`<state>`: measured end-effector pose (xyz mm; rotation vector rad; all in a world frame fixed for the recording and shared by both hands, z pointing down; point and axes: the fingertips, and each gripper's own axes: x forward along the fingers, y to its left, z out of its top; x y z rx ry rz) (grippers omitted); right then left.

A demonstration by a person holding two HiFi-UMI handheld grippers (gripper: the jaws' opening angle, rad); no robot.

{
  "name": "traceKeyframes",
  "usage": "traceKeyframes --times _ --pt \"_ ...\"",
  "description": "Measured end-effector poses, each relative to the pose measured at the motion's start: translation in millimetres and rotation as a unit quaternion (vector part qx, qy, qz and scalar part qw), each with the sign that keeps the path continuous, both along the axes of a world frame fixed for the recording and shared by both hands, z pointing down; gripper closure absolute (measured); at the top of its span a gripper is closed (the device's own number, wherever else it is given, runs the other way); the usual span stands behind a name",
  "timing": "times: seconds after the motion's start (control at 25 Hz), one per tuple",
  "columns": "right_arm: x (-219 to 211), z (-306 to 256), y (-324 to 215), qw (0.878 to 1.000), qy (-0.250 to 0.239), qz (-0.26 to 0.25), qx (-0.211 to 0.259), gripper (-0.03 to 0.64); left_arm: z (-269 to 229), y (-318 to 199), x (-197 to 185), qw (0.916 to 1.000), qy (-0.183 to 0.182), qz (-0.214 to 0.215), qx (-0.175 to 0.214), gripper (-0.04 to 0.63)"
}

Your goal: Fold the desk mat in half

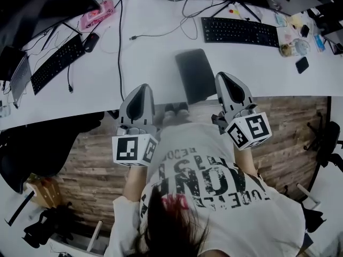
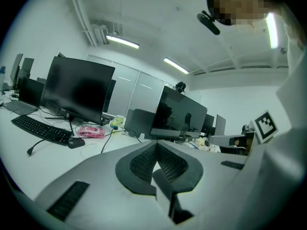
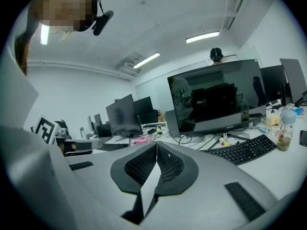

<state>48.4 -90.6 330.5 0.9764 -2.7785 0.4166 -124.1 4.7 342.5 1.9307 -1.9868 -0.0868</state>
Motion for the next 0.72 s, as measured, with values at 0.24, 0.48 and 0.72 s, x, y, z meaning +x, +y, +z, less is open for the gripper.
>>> traceKeyframes --times 0.24,0.48,0.72 --pt "1 -10 -1 1.0 0.004 -0.006 0.017 0.615 1 10 1 0.9999 0.001 -0.009 -0.004 0.594" --pt "2 -9 5 1.0 0.009 -0.011 0.016 0.615 0 18 10 1.0 0.001 -0.008 -0.005 0.594" --pt "4 -6 13 1.0 0.016 -0.019 0.017 0.615 -4 21 12 0.9999 -0.005 -0.014 -0.002 0.594"
